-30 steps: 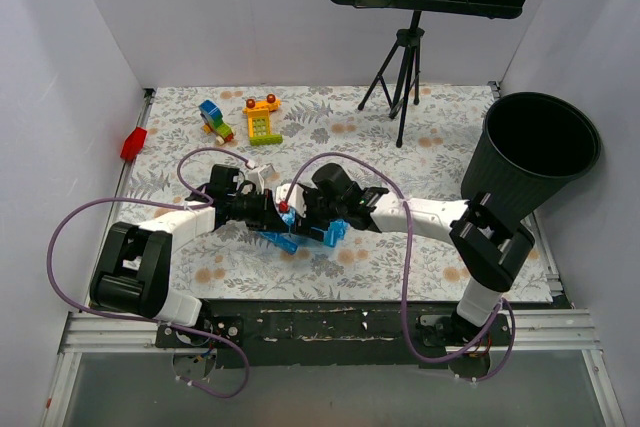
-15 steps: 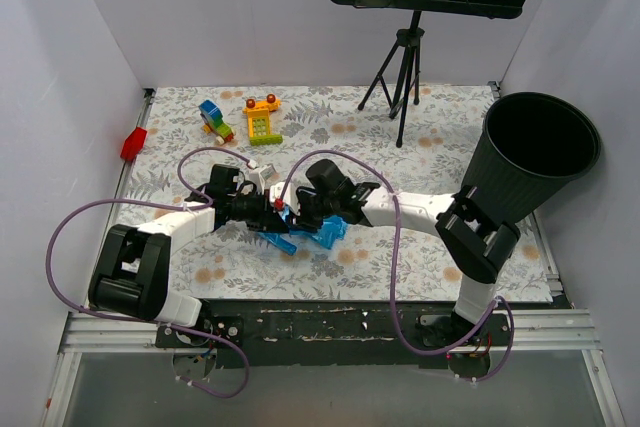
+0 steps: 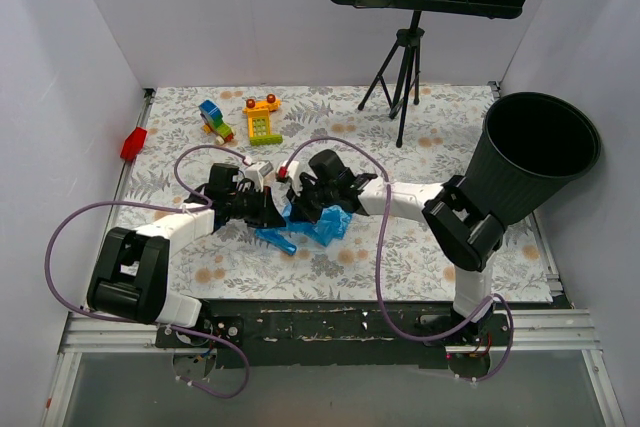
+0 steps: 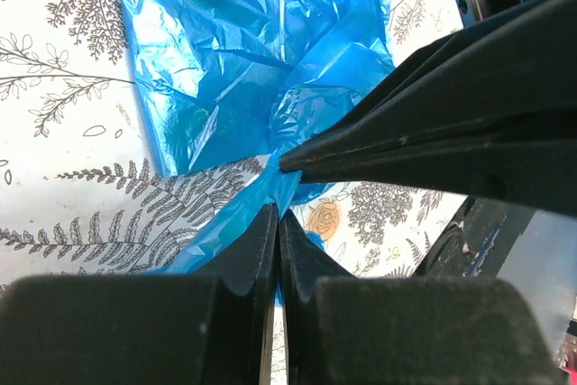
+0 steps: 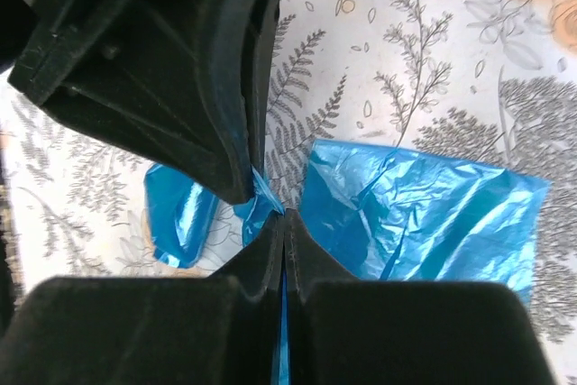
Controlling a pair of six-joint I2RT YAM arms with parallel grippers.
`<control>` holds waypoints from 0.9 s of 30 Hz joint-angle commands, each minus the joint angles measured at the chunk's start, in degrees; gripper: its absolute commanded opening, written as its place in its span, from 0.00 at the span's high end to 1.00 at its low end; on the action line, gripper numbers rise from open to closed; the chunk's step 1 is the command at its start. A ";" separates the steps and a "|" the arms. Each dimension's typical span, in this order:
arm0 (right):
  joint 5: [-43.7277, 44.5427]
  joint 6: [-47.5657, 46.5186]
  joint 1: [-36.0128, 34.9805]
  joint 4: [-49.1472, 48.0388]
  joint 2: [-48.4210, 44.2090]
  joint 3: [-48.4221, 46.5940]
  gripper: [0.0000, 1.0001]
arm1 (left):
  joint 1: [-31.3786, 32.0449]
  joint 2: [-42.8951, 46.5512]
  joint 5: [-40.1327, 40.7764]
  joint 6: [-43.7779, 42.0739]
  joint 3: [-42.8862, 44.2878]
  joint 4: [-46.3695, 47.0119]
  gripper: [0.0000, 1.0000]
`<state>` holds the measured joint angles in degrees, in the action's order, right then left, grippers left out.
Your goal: Put the trash bags into the trash bin
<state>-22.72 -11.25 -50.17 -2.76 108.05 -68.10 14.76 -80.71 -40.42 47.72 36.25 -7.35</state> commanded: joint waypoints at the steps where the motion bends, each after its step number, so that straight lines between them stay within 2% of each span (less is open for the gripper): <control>1: -10.96 5.18 6.22 1.45 0.59 1.21 0.99 | -0.35 1.52 5.08 -3.33 2.07 -4.24 1.00; 3: -20.66 2.04 6.75 1.70 -1.60 1.48 0.99 | -0.26 1.17 7.37 -5.09 2.42 -4.42 1.00; 6: -28.66 -9.98 5.00 14.48 -4.07 -2.38 0.99 | -1.05 -0.32 8.87 -4.05 1.99 -2.76 1.00; 9: -31.42 -28.50 0.27 26.20 -8.63 -2.58 0.99 | -3.33 -3.04 7.99 -0.63 1.89 -1.09 1.00; 10: -30.81 -30.40 -0.71 25.45 -10.39 -0.92 0.99 | -3.86 -3.58 7.91 -0.01 2.07 -0.91 1.00; 12: -29.06 -27.97 0.25 22.72 -11.46 1.38 0.99 | -4.39 -4.28 6.51 0.53 2.42 -0.73 1.00; 15: -21.34 -17.71 2.18 17.81 -9.80 0.34 0.98 | -4.31 -4.11 3.08 0.44 2.51 -1.35 1.00; 17: -9.42 -8.84 2.27 11.50 -9.35 0.15 0.64 | -4.31 -3.50 1.32 1.49 1.64 -0.91 1.00; 20: -3.13 -3.27 2.27 5.41 -7.69 -0.80 0.37 | -4.39 -2.35 -2.37 2.63 0.41 -0.30 1.00; 21: -2.34 -2.30 2.19 5.23 -6.20 -2.20 0.31 | -4.39 -1.74 -4.29 2.98 -0.03 0.40 1.00; 27: -2.24 -0.53 2.18 6.54 0.31 -7.84 0.29 | -4.66 -0.42 -5.98 3.95 0.31 0.06 1.00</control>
<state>-27.49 -15.31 -47.66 6.17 106.30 -72.29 10.35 -83.96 -42.83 50.65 36.23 -8.14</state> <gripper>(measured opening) 0.708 0.009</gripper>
